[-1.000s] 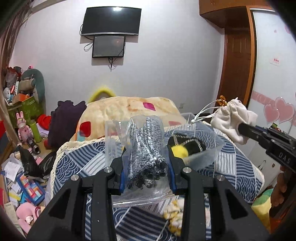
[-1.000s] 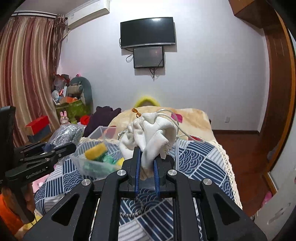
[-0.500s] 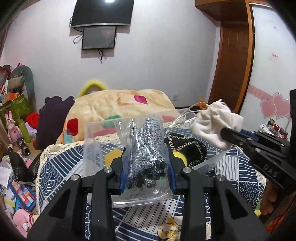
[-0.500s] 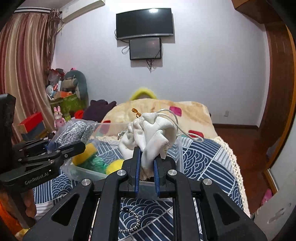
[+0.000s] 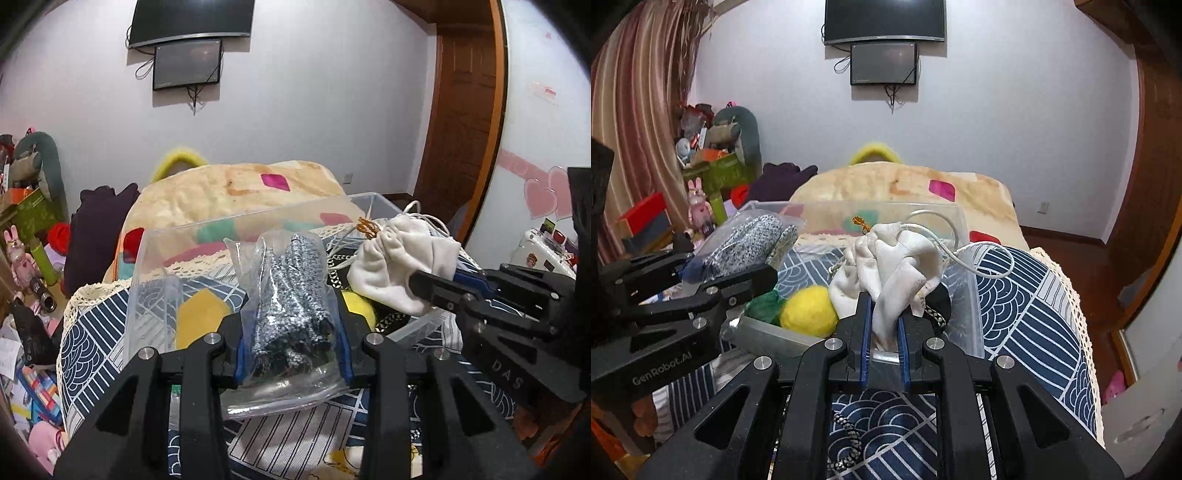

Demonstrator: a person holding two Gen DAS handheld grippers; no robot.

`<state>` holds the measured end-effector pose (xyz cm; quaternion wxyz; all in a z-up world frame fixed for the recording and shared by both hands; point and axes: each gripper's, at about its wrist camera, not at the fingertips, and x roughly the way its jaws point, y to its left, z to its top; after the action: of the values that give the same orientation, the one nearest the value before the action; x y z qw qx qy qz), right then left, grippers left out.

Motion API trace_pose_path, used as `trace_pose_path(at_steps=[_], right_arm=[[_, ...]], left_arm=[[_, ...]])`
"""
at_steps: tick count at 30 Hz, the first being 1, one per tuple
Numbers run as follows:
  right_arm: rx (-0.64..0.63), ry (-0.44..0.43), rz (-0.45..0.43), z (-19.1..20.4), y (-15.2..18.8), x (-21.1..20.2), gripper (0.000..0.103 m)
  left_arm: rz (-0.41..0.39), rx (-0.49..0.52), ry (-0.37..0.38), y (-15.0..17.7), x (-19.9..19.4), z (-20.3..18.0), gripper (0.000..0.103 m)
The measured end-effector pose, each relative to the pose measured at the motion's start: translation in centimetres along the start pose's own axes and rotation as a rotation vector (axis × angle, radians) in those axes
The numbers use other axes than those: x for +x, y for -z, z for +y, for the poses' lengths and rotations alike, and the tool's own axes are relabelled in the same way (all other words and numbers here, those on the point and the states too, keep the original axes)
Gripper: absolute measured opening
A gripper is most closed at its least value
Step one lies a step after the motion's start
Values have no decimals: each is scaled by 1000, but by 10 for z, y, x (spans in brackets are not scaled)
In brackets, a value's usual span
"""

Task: Organize soft objects
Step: 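Drop the bagged sock into the box with the left tool while the right tool drops the pouch in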

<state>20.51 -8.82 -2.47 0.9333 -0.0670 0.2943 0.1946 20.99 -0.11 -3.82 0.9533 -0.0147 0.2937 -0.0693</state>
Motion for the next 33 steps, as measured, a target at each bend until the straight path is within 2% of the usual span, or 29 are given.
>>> trace_pose_path(at_steps=[3, 5, 6, 9, 11, 16, 22, 25, 27, 28, 33], right_arm=[[9, -7, 6, -2, -1, 1, 13], [23, -16, 12, -4, -2, 0, 13], [22, -16, 12, -5, -2, -1, 14], [15, 0, 4, -4, -1, -6, 25], [23, -12, -2, -6, 0, -11, 37], [32, -14, -42, -8, 2, -23, 49], [38, -44, -82, -12, 1, -42, 53], [37, -63, -102, -10, 2, -53, 58], [29, -66, -116, -8, 4, -59, 58], [26, -67, -120, -7, 4, -62, 58], [22, -88, -114, -6, 13, -66, 58]], left_arm=[[9, 0, -18, 1, 2, 0, 46], [1, 5, -34, 2, -1, -1, 57], [-6, 6, -38, 3, -3, -1, 59], [-23, 18, -43, 7, -11, -3, 65], [-30, 20, -40, 9, -17, -5, 66], [-40, 14, -28, 12, -31, -6, 67], [-55, -20, -13, 13, -51, -1, 69], [-63, -24, -28, 17, -62, 1, 70], [-66, -21, -46, 19, -68, 1, 81], [-76, -23, -58, 22, -73, 2, 90], [-91, -30, -68, 35, -86, 5, 97]])
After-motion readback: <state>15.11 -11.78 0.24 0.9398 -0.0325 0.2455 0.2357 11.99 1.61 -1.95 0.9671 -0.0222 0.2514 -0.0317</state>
